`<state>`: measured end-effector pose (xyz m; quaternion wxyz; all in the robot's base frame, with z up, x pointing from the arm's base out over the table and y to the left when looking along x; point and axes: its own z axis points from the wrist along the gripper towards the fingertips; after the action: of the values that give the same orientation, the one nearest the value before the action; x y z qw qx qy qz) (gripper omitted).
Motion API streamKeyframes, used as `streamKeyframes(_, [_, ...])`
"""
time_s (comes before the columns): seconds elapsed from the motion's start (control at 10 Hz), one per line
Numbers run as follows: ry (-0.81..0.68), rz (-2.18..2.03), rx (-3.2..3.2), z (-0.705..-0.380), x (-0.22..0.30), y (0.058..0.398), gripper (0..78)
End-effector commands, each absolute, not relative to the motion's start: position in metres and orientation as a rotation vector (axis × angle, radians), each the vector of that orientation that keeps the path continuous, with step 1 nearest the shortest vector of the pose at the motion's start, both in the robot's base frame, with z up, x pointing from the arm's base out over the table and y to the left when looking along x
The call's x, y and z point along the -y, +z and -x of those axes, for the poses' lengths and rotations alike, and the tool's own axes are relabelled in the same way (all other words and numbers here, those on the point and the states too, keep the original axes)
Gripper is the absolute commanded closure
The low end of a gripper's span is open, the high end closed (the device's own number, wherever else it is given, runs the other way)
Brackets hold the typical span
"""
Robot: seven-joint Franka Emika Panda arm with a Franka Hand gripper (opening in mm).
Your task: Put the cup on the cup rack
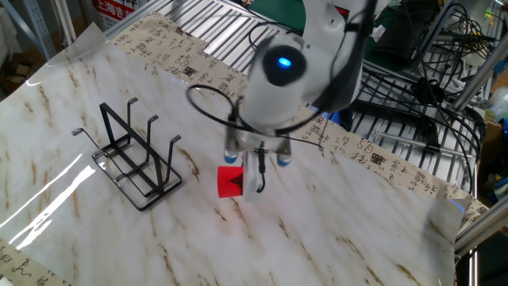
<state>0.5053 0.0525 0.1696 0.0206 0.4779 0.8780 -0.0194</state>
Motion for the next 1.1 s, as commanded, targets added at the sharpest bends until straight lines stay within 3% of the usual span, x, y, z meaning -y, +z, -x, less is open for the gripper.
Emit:
streamKeyframes(0.1, [-0.002,-1.241,-2.949,-0.524,-0.032,0.199,76.2])
streamKeyframes(1.1, [0.063,-0.973,-3.212,-0.516,0.004,0.218,76.2])
